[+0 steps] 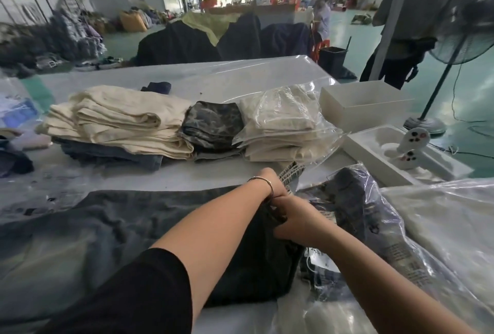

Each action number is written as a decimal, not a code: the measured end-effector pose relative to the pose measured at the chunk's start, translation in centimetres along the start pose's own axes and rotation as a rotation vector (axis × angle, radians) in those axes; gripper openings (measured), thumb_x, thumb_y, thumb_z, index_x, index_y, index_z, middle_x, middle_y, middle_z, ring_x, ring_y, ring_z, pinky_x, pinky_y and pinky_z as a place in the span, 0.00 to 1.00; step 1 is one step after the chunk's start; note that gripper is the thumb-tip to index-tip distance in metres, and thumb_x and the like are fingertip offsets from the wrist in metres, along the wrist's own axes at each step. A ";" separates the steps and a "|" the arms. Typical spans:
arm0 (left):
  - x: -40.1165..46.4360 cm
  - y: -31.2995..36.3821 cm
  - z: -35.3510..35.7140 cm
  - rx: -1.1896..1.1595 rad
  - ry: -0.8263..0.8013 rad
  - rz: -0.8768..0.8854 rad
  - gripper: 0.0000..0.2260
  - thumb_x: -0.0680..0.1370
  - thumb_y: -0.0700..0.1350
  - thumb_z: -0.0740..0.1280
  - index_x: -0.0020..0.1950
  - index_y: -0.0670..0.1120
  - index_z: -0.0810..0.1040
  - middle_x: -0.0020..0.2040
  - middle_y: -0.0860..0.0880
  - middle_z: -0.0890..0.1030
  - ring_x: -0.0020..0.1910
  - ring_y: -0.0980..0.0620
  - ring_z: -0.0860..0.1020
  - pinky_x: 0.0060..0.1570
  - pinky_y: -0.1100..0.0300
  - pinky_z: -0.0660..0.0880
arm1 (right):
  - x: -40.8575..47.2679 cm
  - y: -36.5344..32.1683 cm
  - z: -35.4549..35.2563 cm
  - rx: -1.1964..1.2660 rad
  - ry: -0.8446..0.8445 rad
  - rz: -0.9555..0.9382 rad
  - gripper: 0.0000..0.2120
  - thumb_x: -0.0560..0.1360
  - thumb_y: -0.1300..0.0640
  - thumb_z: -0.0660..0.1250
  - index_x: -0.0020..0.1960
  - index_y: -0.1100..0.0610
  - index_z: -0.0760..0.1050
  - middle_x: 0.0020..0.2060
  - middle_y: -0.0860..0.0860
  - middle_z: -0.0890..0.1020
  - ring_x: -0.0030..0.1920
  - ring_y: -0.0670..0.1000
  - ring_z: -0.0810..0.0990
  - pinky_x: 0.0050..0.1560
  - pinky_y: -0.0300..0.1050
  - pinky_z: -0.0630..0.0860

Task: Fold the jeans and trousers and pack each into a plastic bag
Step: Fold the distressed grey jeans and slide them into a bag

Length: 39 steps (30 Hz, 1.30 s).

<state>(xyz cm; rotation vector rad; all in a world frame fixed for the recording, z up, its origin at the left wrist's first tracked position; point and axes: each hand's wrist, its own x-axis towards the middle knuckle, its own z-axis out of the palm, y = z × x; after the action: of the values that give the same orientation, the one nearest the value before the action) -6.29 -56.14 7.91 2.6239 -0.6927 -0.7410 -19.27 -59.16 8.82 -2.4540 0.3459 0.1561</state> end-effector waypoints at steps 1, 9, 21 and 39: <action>0.2 -0.2 0.2 0.028 0.037 0.012 0.11 0.71 0.45 0.70 0.48 0.40 0.79 0.44 0.43 0.80 0.45 0.45 0.80 0.38 0.58 0.72 | -0.2 -0.1 0.2 0.048 0.011 0.016 0.21 0.66 0.62 0.69 0.58 0.54 0.75 0.45 0.49 0.77 0.43 0.50 0.78 0.41 0.47 0.80; 0.8 -4.3 -1.1 -0.292 0.250 0.040 0.11 0.78 0.51 0.65 0.50 0.44 0.77 0.53 0.41 0.81 0.53 0.41 0.78 0.44 0.58 0.69 | 0.5 -2.5 3.5 0.259 0.060 0.135 0.07 0.67 0.58 0.68 0.44 0.54 0.72 0.34 0.51 0.79 0.28 0.44 0.76 0.25 0.38 0.71; -3.0 -27.0 -12.8 -0.754 0.446 0.090 0.17 0.80 0.41 0.63 0.69 0.45 0.73 0.61 0.47 0.79 0.60 0.50 0.77 0.62 0.59 0.71 | 5.5 -19.4 16.1 0.433 -0.033 -0.099 0.08 0.67 0.55 0.67 0.46 0.51 0.74 0.37 0.50 0.81 0.37 0.49 0.80 0.37 0.46 0.77; -4.9 -44.3 -6.8 -0.471 0.574 -0.183 0.09 0.80 0.42 0.62 0.57 0.43 0.77 0.53 0.42 0.82 0.52 0.41 0.79 0.51 0.53 0.75 | 10.0 -24.6 30.2 0.448 -0.480 0.039 0.20 0.72 0.61 0.70 0.63 0.56 0.76 0.50 0.50 0.84 0.45 0.43 0.79 0.50 0.36 0.75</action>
<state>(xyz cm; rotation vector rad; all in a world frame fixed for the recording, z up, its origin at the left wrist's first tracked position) 9.92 -15.68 -3.50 2.2956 -0.0949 -0.1352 -3.50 -23.85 -2.34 -1.8946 0.1888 0.6027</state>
